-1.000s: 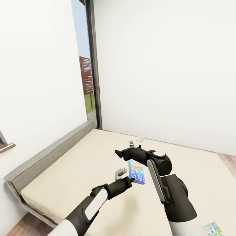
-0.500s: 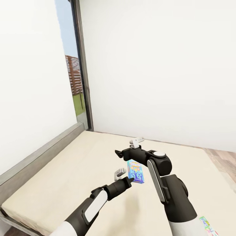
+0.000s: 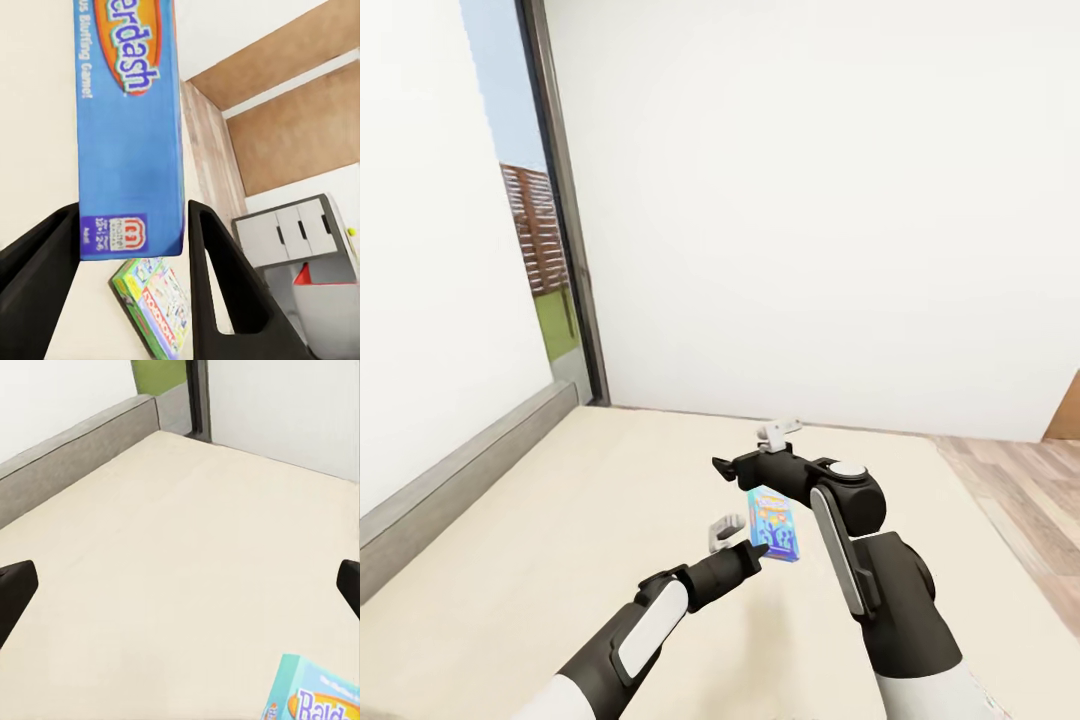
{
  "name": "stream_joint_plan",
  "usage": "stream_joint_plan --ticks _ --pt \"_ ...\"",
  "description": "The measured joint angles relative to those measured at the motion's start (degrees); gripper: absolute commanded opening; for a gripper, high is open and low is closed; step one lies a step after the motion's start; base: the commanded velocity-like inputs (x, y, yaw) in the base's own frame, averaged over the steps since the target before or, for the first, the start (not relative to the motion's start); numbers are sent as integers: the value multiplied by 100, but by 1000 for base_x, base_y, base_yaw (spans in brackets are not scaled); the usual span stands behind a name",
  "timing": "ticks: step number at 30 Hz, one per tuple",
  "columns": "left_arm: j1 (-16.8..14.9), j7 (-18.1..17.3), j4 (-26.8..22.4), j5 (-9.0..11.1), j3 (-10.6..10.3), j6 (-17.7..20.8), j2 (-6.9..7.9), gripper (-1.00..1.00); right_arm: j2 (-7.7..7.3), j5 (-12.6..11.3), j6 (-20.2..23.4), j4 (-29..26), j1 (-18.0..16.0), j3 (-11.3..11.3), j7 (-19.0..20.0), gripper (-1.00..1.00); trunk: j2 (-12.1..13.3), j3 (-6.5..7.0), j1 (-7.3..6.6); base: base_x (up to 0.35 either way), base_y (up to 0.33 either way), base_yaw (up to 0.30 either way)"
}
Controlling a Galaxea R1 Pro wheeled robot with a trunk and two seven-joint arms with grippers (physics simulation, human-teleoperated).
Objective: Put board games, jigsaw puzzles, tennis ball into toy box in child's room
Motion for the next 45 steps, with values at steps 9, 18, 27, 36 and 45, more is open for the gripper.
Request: stream_joint_plan --ticks 9,18,27,36,45 --pt "8 -22 3 22 7 -42 0 -100 -15 -1 -9 0 -25 -27 1 100 0 0 0 0 0 -295" --pt "-10 23 238 -19 14 -13 -6 -100 -15 0 -9 -1 -22 -22 0 100 1 -1 0 0 0 -295" --pt "-60 -29 610 51 167 -44 -16 -100 -38 1 -61 1 -11 -21 10 100 0 0 0 0 0 -162" --pt "-54 -278 594 41 131 -68 -25 -100 -238 -7 -90 -5 -4 44 17 100 0 0 0 0 -52 -38" --pt "-54 -617 595 7 109 -74 -24 -100 -252 -7 -80 -7 -7 49 17 100 0 0 0 0 -18 -261"
